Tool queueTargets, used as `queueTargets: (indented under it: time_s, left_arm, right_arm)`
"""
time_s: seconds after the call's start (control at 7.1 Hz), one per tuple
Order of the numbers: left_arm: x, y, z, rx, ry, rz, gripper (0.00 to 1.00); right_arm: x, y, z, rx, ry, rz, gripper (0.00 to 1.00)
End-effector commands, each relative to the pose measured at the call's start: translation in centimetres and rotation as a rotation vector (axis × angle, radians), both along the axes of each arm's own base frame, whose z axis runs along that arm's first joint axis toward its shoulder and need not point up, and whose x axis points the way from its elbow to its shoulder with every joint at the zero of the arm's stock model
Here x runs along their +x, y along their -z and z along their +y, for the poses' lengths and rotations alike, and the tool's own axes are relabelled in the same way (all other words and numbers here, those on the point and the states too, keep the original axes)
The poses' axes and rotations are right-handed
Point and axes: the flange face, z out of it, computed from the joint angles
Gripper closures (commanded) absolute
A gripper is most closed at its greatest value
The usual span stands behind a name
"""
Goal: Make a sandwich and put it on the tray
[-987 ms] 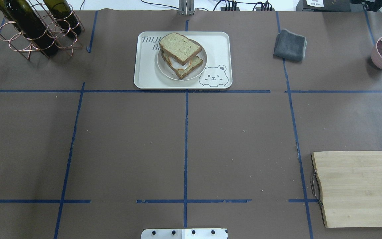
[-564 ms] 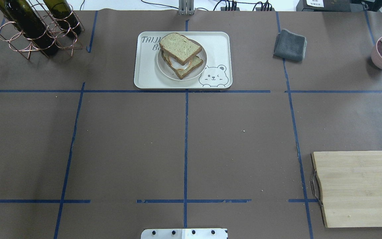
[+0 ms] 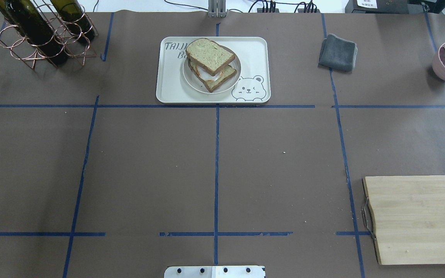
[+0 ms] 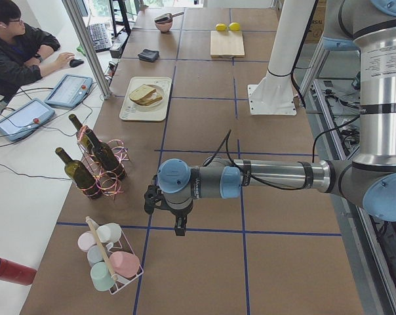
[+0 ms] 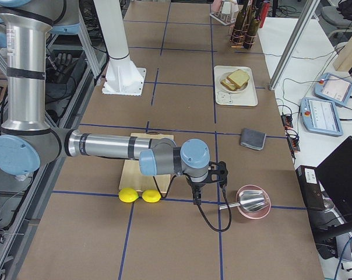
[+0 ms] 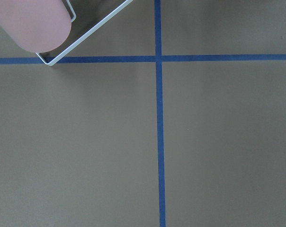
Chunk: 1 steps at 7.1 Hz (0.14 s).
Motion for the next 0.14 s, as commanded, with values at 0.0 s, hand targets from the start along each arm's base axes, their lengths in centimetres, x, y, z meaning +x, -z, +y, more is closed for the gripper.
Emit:
queueTargets:
  time_s: [0.0]
  left_arm:
    - [0.00, 0.06, -0.04, 0.002, 0.000, 0.000, 0.00]
  right_arm:
    - [-0.01, 0.10, -0.02, 0.003, 0.000, -0.001, 0.00]
